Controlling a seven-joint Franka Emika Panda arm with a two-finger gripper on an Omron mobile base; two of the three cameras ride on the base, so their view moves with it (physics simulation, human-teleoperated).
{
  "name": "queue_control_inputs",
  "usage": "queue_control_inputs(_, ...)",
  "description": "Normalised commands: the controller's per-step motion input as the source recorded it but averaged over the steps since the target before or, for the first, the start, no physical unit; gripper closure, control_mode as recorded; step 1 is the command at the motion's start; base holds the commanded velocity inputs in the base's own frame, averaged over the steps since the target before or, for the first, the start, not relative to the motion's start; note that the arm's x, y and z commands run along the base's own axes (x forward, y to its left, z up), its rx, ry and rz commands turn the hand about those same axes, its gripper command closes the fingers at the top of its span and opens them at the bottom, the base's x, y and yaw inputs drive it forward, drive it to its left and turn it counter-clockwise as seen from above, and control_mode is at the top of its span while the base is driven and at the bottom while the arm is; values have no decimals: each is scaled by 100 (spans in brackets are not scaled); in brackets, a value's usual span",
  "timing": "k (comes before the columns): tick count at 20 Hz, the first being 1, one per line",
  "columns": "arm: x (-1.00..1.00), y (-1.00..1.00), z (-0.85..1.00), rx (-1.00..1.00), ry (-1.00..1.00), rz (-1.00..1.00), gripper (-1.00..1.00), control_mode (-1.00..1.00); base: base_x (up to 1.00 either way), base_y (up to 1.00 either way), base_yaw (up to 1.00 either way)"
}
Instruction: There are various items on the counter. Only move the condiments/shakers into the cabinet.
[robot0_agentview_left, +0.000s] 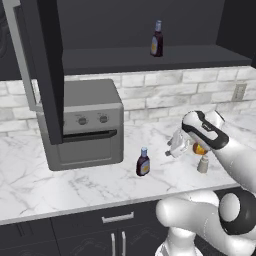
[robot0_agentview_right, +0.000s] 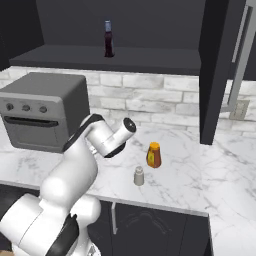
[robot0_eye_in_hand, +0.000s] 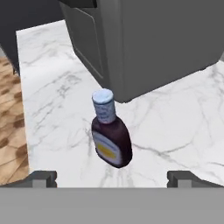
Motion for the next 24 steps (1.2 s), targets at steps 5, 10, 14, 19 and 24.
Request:
queue_control_inputs(5,3,7,-10,-4,2,19,-100,-100,0,0,0)
queue_control_inputs(10,3,32,-18,-3,0,32,-100,-100,0,0,0)
queue_control_inputs(14,0,35,-39,0,-4,34,-100,-100,0,0,0)
queue_control_inputs(19,0,11,-24,1,-6,23,-100,-100,0,0,0)
queue_control_inputs(24,4,0,-1,0,0,15,-100,-100,0,0,0)
